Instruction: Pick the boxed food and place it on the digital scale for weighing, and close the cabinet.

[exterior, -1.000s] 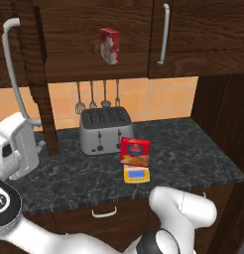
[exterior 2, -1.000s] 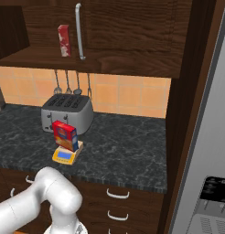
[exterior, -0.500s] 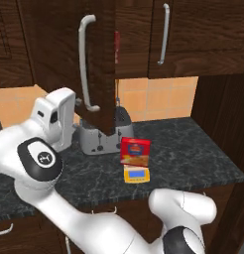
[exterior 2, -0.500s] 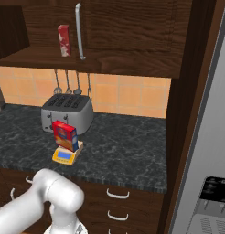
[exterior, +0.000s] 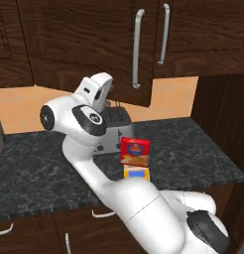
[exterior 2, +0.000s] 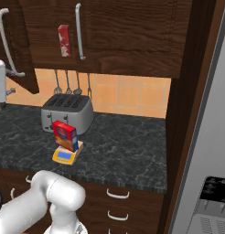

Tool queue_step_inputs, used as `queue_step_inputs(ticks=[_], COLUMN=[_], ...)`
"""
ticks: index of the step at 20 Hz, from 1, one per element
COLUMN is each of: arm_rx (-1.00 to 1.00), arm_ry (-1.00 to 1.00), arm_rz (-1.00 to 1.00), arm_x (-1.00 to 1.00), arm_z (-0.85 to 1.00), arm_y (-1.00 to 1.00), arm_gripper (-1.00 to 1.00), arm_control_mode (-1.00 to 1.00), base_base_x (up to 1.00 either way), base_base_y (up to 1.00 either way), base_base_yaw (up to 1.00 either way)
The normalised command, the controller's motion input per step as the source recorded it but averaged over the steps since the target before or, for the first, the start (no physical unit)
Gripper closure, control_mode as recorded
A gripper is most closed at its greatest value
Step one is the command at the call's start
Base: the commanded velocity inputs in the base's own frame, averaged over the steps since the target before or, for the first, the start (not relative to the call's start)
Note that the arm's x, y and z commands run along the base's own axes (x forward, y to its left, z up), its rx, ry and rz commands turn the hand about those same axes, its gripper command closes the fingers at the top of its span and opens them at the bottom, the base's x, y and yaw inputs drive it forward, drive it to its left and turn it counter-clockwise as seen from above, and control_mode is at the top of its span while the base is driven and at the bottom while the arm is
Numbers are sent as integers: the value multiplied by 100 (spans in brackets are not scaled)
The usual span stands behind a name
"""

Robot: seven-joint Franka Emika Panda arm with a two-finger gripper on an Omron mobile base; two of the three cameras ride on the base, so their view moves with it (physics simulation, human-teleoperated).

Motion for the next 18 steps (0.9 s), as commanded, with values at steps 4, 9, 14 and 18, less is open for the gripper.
queue_step_inputs(ticks=[4, 9, 14, 18], arm_rx=[16, 15, 17, 17], arm_ry=[3, 0, 0, 0], arm_rz=[5, 8, 12, 16], arm_x=[100, 92, 99, 100], arm_z=[5, 7, 6, 0], arm_y=[-73, -53, -62, -61], arm_gripper=[-100, -100, -100, -100], arm_control_mode=[-100, -100, -100, -100], base_base_x=[0, 0, 0, 0], base_base_y=[0, 0, 0, 0], base_base_yaw=[0, 0, 0, 0])
